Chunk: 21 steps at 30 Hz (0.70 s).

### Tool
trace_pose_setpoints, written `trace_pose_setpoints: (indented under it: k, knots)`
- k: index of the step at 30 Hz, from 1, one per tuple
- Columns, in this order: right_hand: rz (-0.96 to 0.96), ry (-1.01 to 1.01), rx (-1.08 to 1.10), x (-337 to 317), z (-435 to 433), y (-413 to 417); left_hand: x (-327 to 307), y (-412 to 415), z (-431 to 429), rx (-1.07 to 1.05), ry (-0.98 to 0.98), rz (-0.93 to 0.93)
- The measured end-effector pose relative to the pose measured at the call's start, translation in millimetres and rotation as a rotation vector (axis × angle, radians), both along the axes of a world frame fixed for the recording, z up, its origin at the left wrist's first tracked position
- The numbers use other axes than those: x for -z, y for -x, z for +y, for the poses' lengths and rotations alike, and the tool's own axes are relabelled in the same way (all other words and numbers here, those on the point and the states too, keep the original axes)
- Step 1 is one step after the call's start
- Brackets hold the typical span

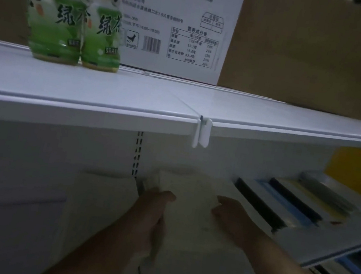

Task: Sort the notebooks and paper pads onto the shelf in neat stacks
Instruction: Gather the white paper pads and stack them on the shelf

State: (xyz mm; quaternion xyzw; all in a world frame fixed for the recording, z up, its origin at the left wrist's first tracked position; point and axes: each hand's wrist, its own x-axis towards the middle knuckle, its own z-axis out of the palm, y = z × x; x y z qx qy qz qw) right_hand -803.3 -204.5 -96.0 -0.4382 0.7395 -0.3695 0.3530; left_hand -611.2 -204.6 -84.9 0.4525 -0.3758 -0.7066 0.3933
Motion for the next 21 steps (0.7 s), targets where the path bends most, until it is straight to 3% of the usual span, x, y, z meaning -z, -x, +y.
trace_pose_setpoints:
  k: [6,10,13,15,18,19,21]
  knots:
    - [0.311,-0.111,-0.205,22.2,-46.0,12.5,-13.9,-49.6,-6.2,-0.242,0.406,-0.46]
    - [0.604,-0.09,-0.404,10.5,-44.3,13.1,8.0,-109.7,-2.0,-0.4,0.261,-0.716]
    - [0.733,0.084,-0.488,2.9,-39.5,-9.3,29.3,-118.3,10.4,-0.304,0.026,-0.526]
    - [0.619,0.213,-0.614,3.1,-34.5,-41.0,35.6,-115.8,14.5,-0.292,-0.029,-0.49]
    - [0.248,0.176,-0.803,8.6,-23.9,-100.2,37.8,-116.2,12.4,-0.335,-0.041,-0.47]
    - [0.214,0.127,-0.838,13.4,-23.1,-118.4,38.7,-116.9,12.8,-0.351,-0.051,-0.461]
    - [0.355,0.076,-0.845,25.8,-26.9,-145.9,41.9,-117.2,15.9,-0.388,-0.063,-0.433]
